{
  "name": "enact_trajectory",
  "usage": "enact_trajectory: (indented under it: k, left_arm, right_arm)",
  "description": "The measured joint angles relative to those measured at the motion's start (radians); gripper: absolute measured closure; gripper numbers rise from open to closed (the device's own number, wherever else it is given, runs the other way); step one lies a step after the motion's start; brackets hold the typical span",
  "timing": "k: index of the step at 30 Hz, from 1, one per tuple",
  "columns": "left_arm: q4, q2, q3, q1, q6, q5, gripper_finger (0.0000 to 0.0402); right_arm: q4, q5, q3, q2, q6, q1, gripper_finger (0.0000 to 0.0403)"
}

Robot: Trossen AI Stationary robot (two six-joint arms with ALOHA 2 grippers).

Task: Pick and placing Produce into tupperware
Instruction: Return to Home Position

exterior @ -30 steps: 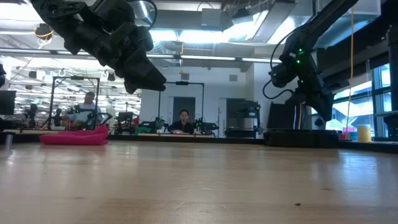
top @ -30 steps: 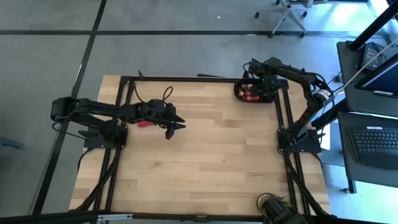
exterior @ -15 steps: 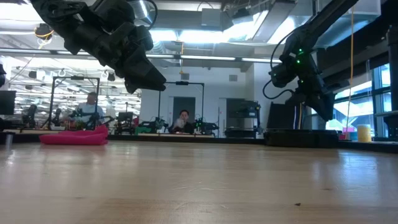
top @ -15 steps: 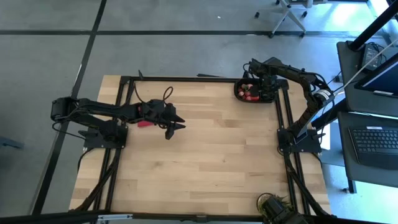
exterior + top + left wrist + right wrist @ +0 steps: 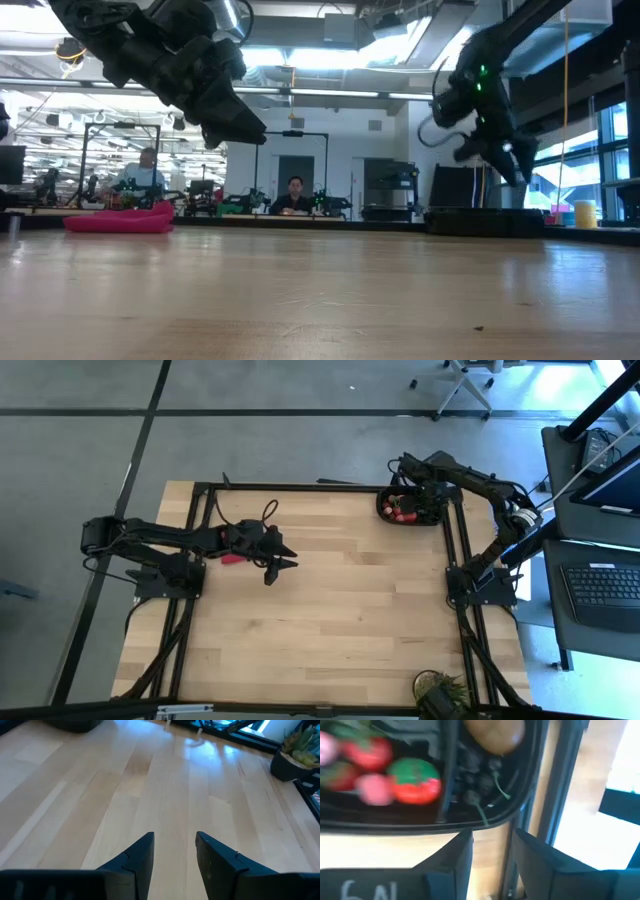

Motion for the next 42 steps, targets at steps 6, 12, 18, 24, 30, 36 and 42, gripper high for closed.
enact_trajectory:
  k: [6, 12, 18, 24, 30, 36, 42]
  left_arm:
    - [0.006, -0.075, 0.0, 0.0, 0.001, 0.002, 0.0264]
    - [-0.002, -0.186, 0.0, 0.0, 0.068, 0.002, 0.0264]
    - [-0.074, -0.293, 0.0, 0.0, 0.08, -0.012, 0.0264]
    - [-0.168, -0.355, 0.0, 0.0, 0.128, -0.038, 0.0264]
    - [-0.174, -0.402, 0.0, 0.001, 0.142, -0.152, 0.0264]
    - [-0.186, -0.466, 0.0, 0.0, 0.159, -0.162, 0.0264]
    - [-0.188, -0.554, -0.071, 0.001, 0.156, -0.162, 0.0264]
  right_arm:
    - [0.043, 0.003, 0.063, -0.121, -0.014, 0.134, 0.026]
    - [0.085, 0.005, 0.049, -0.282, -0.039, 0.318, 0.026]
    - [0.17, 0.132, -0.038, -0.463, -0.012, 0.498, 0.026]
    - [0.366, 0.163, -0.217, -0.656, -0.113, 0.643, 0.026]
    - [0.633, 0.162, -0.418, -0.833, -0.256, 0.723, 0.026]
    - [0.743, 0.162, -0.584, -1.024, -0.279, 0.772, 0.026]
    - [0.809, 0.162, -0.717, -1.227, -0.276, 0.813, 0.026]
